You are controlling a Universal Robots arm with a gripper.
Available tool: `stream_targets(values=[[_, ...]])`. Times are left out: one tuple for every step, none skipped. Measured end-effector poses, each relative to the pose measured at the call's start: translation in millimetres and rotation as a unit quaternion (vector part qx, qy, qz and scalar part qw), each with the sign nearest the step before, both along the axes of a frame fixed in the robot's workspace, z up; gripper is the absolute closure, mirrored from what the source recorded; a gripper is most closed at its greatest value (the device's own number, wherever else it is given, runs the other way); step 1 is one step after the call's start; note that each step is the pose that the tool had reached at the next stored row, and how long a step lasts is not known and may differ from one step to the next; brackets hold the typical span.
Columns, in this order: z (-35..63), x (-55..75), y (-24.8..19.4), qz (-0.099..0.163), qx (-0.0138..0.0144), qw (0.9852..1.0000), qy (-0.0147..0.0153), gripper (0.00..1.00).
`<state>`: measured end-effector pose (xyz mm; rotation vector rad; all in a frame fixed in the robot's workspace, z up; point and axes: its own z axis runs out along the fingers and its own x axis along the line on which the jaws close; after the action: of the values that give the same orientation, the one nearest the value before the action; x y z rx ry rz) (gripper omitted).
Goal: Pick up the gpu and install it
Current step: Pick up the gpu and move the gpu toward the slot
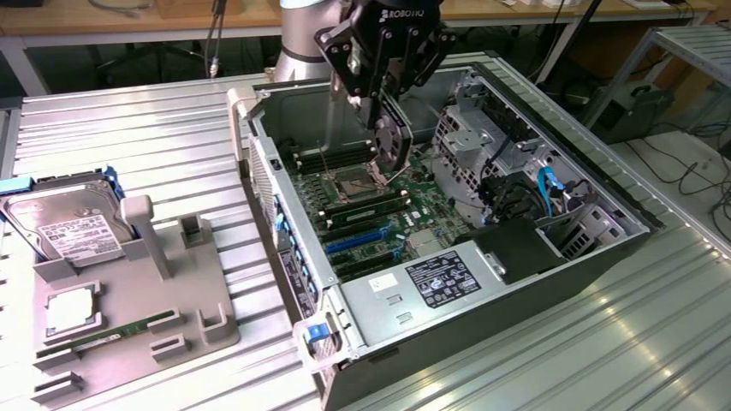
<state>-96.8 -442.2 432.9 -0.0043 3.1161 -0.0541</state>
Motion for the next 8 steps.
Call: stream_targets(values=[[0.0,1.2,0.0,0.0,0.0,1.0,0.0,0.73],[0.0,2.2,0.0,0.0,0.0,1.0,0.0,0.73],[0.0,3.2,0.0,0.0,0.0,1.0,0.0,0.73],[0.0,4.0,0.0,0.0,0.0,1.0,0.0,0.73],[0.0,4.7,0.0,0.0,0.0,1.0,0.0,0.73],[0.0,5.5,0.0,0.0,0.0,1.0,0.0,0.73],[0.0,6.7,0.0,0.0,0.0,1.0,0.0,0.73],[0.0,7.8,0.0,0.0,0.0,1.0,0.0,0.73]])
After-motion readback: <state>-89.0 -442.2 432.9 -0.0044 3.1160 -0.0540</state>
